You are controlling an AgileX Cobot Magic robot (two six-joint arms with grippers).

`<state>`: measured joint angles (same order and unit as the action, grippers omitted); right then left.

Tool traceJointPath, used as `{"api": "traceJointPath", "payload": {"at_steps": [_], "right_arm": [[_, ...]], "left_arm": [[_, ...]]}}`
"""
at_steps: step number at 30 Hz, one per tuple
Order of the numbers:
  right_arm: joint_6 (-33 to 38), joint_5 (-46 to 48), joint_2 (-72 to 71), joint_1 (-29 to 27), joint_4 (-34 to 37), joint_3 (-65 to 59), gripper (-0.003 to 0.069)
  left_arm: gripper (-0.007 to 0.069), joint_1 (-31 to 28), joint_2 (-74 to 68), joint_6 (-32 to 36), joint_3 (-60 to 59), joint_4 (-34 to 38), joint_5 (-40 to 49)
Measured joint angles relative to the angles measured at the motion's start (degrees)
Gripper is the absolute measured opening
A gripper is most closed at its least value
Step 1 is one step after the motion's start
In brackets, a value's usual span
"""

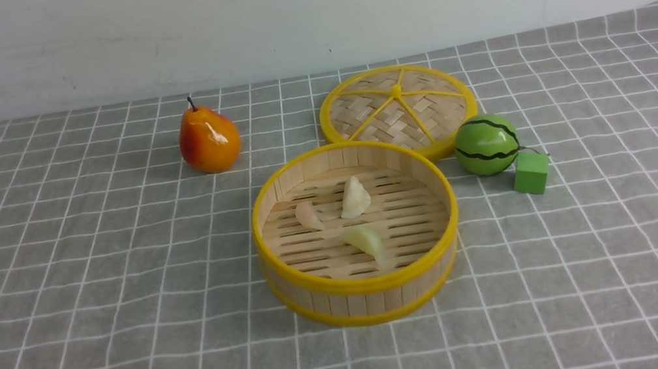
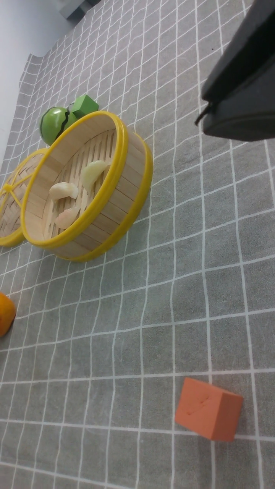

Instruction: Put the dumplings into the steamer on the table with the grey tablecloth.

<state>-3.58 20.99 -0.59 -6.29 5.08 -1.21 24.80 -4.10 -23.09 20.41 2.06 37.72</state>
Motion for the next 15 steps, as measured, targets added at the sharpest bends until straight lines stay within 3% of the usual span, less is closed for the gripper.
{"api": "traceJointPath", "payload": {"at_steps": [15], "right_arm": [[-0.4, 0.9, 0.0, 0.0, 0.0, 0.2, 0.0002]], "left_arm": [[0.0057, 0.0, 0.0, 0.0, 0.0, 0.0, -0.1]]}}
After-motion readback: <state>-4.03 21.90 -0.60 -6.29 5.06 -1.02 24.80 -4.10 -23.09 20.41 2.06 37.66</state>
